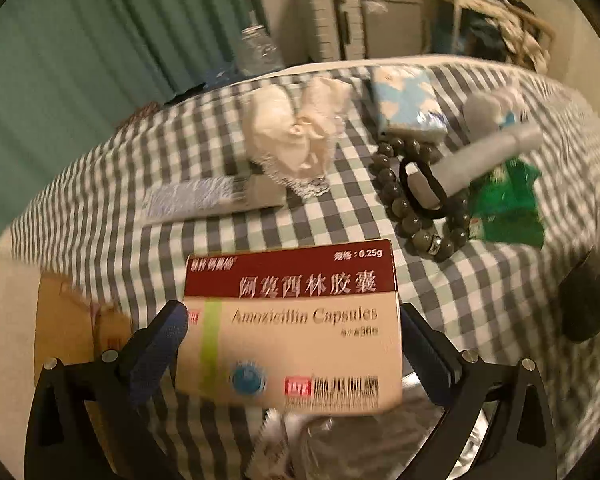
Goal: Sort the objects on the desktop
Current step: 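Grasp the Amoxicillin box with the left tool while the right tool grasps the clear floss jar, then carry the Amoxicillin box and floss jar to the cardboard box and release them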
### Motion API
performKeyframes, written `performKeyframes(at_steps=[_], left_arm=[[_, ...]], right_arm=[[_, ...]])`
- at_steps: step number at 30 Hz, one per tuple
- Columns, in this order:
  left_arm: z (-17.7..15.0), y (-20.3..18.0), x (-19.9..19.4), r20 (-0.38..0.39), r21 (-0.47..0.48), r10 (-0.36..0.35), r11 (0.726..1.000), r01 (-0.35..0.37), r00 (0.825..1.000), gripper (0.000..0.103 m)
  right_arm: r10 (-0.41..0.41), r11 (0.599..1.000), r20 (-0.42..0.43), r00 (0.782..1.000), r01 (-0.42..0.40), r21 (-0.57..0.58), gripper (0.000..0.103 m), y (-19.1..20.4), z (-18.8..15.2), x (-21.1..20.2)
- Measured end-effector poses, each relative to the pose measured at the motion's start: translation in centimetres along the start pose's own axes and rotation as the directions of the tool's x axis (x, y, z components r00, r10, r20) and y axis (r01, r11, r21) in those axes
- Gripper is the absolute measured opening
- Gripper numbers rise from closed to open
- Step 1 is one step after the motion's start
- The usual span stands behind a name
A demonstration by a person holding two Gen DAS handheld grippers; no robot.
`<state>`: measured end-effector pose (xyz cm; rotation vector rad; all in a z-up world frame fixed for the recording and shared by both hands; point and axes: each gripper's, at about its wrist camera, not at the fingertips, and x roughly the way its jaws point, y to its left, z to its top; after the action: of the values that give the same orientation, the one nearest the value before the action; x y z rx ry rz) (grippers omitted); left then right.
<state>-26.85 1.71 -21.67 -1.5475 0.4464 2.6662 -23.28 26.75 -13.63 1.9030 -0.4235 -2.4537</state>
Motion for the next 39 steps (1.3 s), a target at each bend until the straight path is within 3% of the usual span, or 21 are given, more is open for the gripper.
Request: performKeyframes(at_steps=[8, 11, 17, 20, 23, 26, 29, 30, 33, 36, 39], left_arm=[[0.2, -0.2, 0.7, 0.064, 0.128, -0.063, 0.990, 0.055, 0.996, 0.103], [0.5, -0.3, 0.5, 0.040, 0.126, -0.058, 0.991, 0.052, 0.998, 0.103], [1.3, 1.3, -1.5, -0.053, 0.116, -0.118, 0.986, 0.123, 0.992, 0.103], [2.8, 1.3, -3.9, -0.026, 0.194, -0.097, 0.976, 0.101, 0.995, 0.103], [3.7, 0.3, -5.8, -0.008, 0.339, -0.096, 0.936, 0.093, 0.995, 0.103], [3.8, -0.5, -5.6, -0.008, 0.509, -0.080, 0.858, 0.073, 0.997, 0.103], [1.5, -1.5, -4.2, -0.033, 0.676, -0.082, 0.732, 0.083, 0.996, 0.103], [1.3, -2.0, -3.3, -0.050, 0.704, -0.088, 0.704, 0.098, 0.995, 0.103], [0.8, -2.6, -2.1, -0.127, 0.725, -0.153, 0.660, 0.197, 0.980, 0.103], [0.0, -3.4, -0.5, -0.184, 0.761, -0.133, 0.607, 0.227, 0.974, 0.103], [0.9, -2.9, -0.1, -0.197, 0.732, -0.174, 0.628, 0.263, 0.965, 0.102]], right_arm=[[0.014, 1.000, -0.004, 1.000, -0.014, -0.002, 0.093, 0.2, 1.3, 2.0], [0.027, 1.000, -0.001, 1.000, -0.027, -0.005, 0.093, 0.0, 1.3, 2.1], [0.033, 0.999, -0.013, 0.999, -0.033, 0.018, 0.093, -0.6, 0.6, 2.1], [0.026, 1.000, -0.009, 1.000, -0.026, 0.007, 0.093, -0.6, 0.4, 1.8], [0.042, 0.999, 0.004, 0.999, -0.042, -0.007, 0.088, -0.6, 0.2, 0.8], [0.060, 0.998, 0.005, 0.998, -0.060, -0.032, 0.084, -0.5, 0.0, 0.0], [0.016, 0.996, 0.005, 1.000, -0.015, -0.093, 0.084, 0.1, 0.1, 0.3], [-0.004, 0.994, 0.010, 1.000, 0.005, -0.106, 0.084, 0.1, 0.1, 0.4], [-0.003, 0.996, -0.025, 1.000, 0.000, -0.084, 0.084, 0.2, 0.9, 2.0], [-0.017, 0.999, -0.042, 0.999, 0.016, -0.032, 0.086, 0.9, 1.6, 3.9], [-0.046, 0.999, -0.053, 0.998, 0.046, -0.006, 0.085, 1.0, 2.3, 5.3]])
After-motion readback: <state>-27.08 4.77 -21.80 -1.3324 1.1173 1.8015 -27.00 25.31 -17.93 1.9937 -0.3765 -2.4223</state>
